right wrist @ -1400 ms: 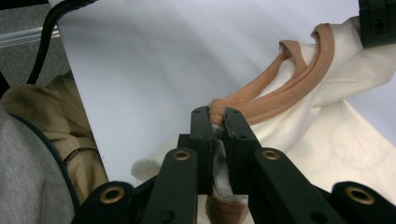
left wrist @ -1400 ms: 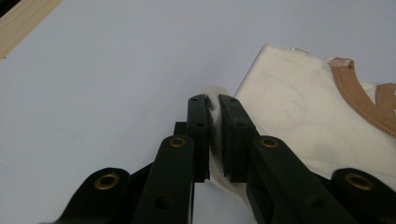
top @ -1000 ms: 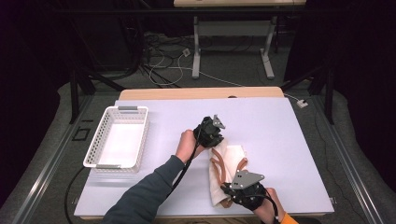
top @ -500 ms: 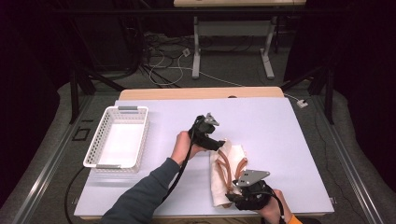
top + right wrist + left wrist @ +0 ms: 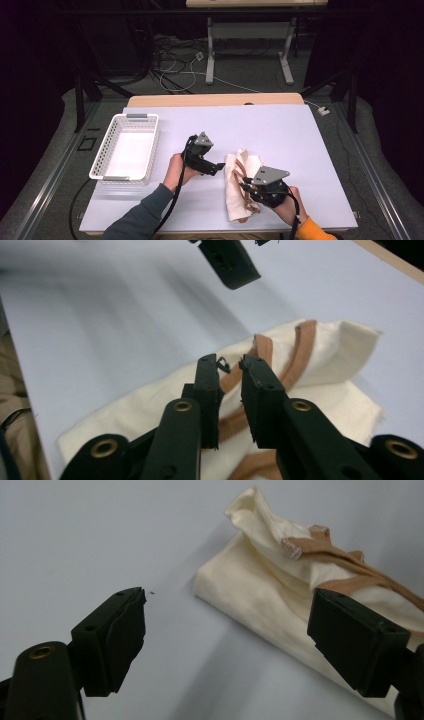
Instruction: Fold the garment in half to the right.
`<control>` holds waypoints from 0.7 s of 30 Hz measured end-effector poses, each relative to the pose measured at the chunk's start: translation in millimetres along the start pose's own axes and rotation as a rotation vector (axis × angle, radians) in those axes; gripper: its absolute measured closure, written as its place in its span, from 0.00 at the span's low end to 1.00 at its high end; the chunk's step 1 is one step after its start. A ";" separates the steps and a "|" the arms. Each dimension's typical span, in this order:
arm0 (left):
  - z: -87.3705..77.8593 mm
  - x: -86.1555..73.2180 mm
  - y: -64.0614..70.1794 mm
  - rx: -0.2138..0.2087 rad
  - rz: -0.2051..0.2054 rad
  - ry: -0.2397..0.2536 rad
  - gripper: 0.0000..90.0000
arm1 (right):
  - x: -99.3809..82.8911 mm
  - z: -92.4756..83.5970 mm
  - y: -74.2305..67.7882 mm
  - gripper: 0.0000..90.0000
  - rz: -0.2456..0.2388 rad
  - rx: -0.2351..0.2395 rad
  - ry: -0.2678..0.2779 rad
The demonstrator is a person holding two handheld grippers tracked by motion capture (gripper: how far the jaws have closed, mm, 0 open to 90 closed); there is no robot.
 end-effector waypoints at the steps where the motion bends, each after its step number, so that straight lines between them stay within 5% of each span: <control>1: -1.3 -3.7 0.2 -0.024 -0.012 -0.003 0.18 | 2.2 5.8 0.5 0.87 -0.002 0.004 -0.011; 3: -2.9 -11.0 1.6 -0.019 -0.033 0.003 0.18 | 6.9 17.3 2.7 0.89 0.008 0.010 -0.004; 10: -4.7 -29.2 4.2 0.004 0.000 -0.036 0.15 | 13.9 46.5 5.4 1.00 -0.052 0.028 -0.065; 21: -12.9 -43.8 3.4 0.024 -0.008 -0.044 0.15 | -0.5 56.3 6.5 1.00 -0.087 0.040 -0.160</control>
Point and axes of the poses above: each handheld gripper's, and its own axes: z roughly forward along the jaws, x roughly out of its top, y roughly to its right, the point moved 6 cm from there along z, roughly forward along the jaws, and after that the axes turned 2 degrees about -z, right-handed, at the moved point
